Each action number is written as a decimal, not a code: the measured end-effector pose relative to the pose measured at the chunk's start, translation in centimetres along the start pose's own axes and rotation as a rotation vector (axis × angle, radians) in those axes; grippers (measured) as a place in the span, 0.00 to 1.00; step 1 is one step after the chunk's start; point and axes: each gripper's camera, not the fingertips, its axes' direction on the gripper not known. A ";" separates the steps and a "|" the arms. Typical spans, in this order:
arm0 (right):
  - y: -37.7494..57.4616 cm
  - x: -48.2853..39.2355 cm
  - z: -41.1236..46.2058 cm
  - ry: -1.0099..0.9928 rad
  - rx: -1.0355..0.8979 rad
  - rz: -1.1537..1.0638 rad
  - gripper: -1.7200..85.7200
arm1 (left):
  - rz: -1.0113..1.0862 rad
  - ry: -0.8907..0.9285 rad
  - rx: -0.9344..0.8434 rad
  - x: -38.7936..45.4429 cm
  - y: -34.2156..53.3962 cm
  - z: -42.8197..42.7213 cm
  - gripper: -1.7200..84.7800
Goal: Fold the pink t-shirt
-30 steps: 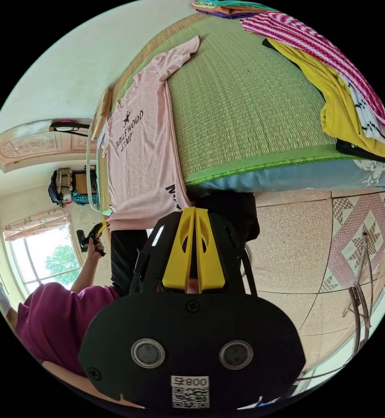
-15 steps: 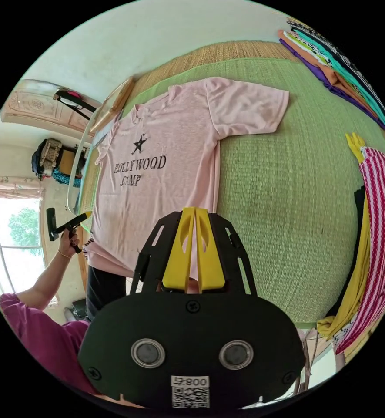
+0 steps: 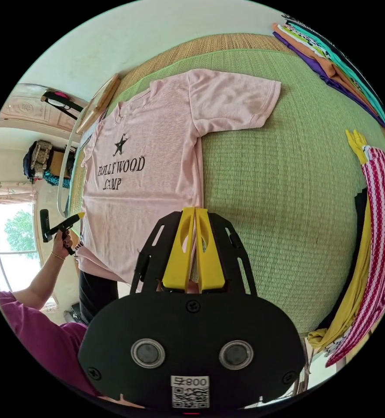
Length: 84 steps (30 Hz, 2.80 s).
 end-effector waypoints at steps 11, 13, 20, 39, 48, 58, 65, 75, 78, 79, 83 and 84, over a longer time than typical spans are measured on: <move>2.9 4.0 -1.2 -0.160 0.180 0.058 0.04 | 0.002 0.082 0.006 6.1 -6.7 5.7 0.03; 2.7 4.7 -1.5 -0.161 0.232 0.061 0.05 | 0.060 0.112 0.001 8.6 -8.7 7.2 0.03; 0.5 7.5 -2.1 -0.114 0.434 0.061 0.11 | 0.378 0.256 -0.114 23.6 -20.1 17.4 0.05; -3.1 12.2 3.4 -0.264 0.394 -0.002 0.06 | 0.941 0.034 -0.238 60.8 -38.9 42.2 0.11; -3.4 14.4 4.0 -0.353 0.409 0.007 0.03 | 0.950 -0.154 -0.209 64.5 -40.6 46.8 0.05; -3.2 13.4 1.9 -0.434 0.519 -0.128 0.02 | 0.842 0.050 -0.007 61.1 -44.0 39.4 0.03; -5.6 9.4 3.1 -0.597 0.422 -0.332 0.02 | 0.620 0.130 0.046 51.1 -45.8 35.3 0.03; -8.5 4.7 6.5 -0.552 0.228 -0.428 0.02 | 0.428 0.014 0.037 41.3 -47.6 35.8 0.04; -8.9 3.9 6.4 -0.517 0.232 -0.425 0.03 | 0.389 0.013 0.046 39.4 -47.6 35.5 0.04; -9.0 3.8 6.3 -0.514 0.234 -0.425 0.03 | 0.377 0.016 0.051 38.8 -47.5 35.4 0.04; -9.1 2.8 5.6 -0.429 0.267 -0.414 0.03 | 0.373 0.096 0.084 37.8 -46.3 34.4 0.07; -9.2 2.6 5.4 -0.421 0.273 -0.412 0.04 | 0.382 0.123 0.087 37.8 -46.1 34.4 0.07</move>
